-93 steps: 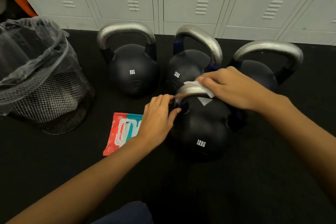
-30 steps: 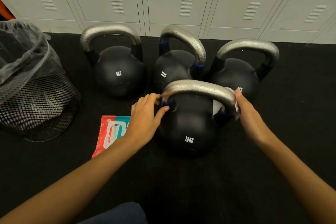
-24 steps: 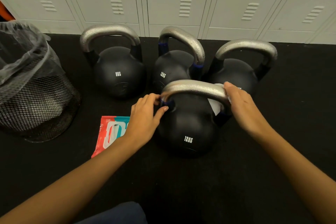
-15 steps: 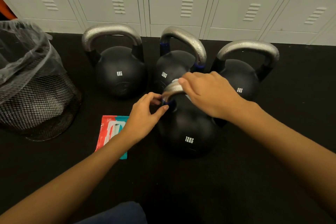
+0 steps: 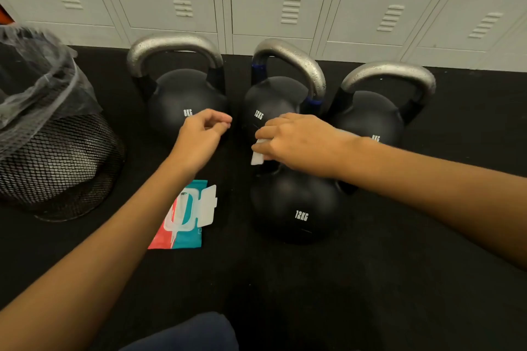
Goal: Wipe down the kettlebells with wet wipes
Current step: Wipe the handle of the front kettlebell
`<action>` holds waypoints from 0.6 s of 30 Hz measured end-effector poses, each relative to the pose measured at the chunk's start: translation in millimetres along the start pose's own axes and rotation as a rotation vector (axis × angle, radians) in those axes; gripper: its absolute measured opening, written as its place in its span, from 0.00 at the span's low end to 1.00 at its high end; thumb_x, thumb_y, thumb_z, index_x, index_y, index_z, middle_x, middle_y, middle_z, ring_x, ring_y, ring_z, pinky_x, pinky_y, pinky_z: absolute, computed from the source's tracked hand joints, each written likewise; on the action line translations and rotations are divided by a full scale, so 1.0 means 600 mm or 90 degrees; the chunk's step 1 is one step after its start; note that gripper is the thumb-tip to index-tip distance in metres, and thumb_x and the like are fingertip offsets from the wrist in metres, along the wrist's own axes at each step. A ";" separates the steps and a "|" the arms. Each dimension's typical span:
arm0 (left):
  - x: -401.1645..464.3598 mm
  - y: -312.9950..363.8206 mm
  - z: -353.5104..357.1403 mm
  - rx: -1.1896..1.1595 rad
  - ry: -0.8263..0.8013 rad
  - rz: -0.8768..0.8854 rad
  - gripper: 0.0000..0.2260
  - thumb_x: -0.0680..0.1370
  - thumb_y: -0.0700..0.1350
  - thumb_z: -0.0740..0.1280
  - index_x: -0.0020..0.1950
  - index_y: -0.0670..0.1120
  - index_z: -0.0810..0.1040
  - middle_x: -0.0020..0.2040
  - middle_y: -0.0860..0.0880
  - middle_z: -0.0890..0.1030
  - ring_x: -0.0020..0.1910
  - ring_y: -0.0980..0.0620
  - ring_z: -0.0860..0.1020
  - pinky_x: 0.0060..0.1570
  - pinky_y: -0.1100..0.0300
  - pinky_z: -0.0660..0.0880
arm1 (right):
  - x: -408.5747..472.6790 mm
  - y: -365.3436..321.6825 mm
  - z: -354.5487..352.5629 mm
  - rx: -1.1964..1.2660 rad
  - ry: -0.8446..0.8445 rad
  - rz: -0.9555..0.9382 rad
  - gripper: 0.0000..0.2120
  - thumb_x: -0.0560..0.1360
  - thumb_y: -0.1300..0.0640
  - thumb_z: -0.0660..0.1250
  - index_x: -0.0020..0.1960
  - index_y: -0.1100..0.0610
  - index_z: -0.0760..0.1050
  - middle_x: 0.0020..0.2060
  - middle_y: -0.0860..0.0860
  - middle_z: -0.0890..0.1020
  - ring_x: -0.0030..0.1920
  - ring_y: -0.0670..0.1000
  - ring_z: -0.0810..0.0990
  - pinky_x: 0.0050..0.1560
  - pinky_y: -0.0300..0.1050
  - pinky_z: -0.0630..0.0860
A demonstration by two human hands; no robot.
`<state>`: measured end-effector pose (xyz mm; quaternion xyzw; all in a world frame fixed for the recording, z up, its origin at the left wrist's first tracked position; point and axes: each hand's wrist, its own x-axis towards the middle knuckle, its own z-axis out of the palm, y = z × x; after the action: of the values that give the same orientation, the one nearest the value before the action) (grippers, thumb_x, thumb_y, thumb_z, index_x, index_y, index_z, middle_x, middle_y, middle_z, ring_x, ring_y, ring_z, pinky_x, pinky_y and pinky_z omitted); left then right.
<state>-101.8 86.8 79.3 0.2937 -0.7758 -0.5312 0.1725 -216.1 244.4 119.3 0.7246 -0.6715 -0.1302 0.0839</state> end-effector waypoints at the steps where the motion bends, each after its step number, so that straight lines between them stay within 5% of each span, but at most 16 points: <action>1: 0.000 0.007 0.002 -0.003 -0.010 0.010 0.08 0.80 0.40 0.62 0.55 0.49 0.78 0.52 0.50 0.80 0.50 0.58 0.77 0.49 0.67 0.72 | -0.005 0.006 -0.010 0.041 0.005 -0.005 0.16 0.84 0.54 0.55 0.68 0.53 0.75 0.65 0.50 0.75 0.67 0.52 0.73 0.63 0.48 0.71; 7: 0.006 0.048 0.014 -0.036 -0.123 0.070 0.09 0.81 0.45 0.60 0.56 0.49 0.79 0.51 0.51 0.82 0.50 0.58 0.79 0.46 0.69 0.73 | -0.051 0.024 -0.045 0.277 0.008 0.098 0.17 0.82 0.53 0.61 0.69 0.54 0.76 0.69 0.51 0.75 0.69 0.52 0.73 0.63 0.56 0.75; 14: 0.025 0.056 0.023 -0.090 -0.142 0.042 0.14 0.83 0.53 0.54 0.51 0.53 0.80 0.48 0.54 0.83 0.50 0.55 0.80 0.50 0.59 0.74 | -0.007 -0.058 0.012 -0.001 0.072 0.107 0.17 0.74 0.59 0.57 0.44 0.56 0.85 0.46 0.52 0.86 0.55 0.55 0.83 0.63 0.50 0.68; 18: 0.023 0.059 0.022 -0.093 -0.149 0.049 0.15 0.83 0.53 0.54 0.52 0.52 0.79 0.48 0.54 0.83 0.51 0.53 0.80 0.51 0.58 0.74 | -0.005 -0.106 0.053 -0.062 0.107 0.149 0.19 0.74 0.59 0.56 0.49 0.55 0.86 0.52 0.52 0.85 0.65 0.55 0.78 0.74 0.56 0.57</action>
<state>-130.0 96.8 106.2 0.1863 -0.7607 -0.6097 0.1224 -165.2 254.5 70.7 0.6449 -0.7348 -0.0909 0.1897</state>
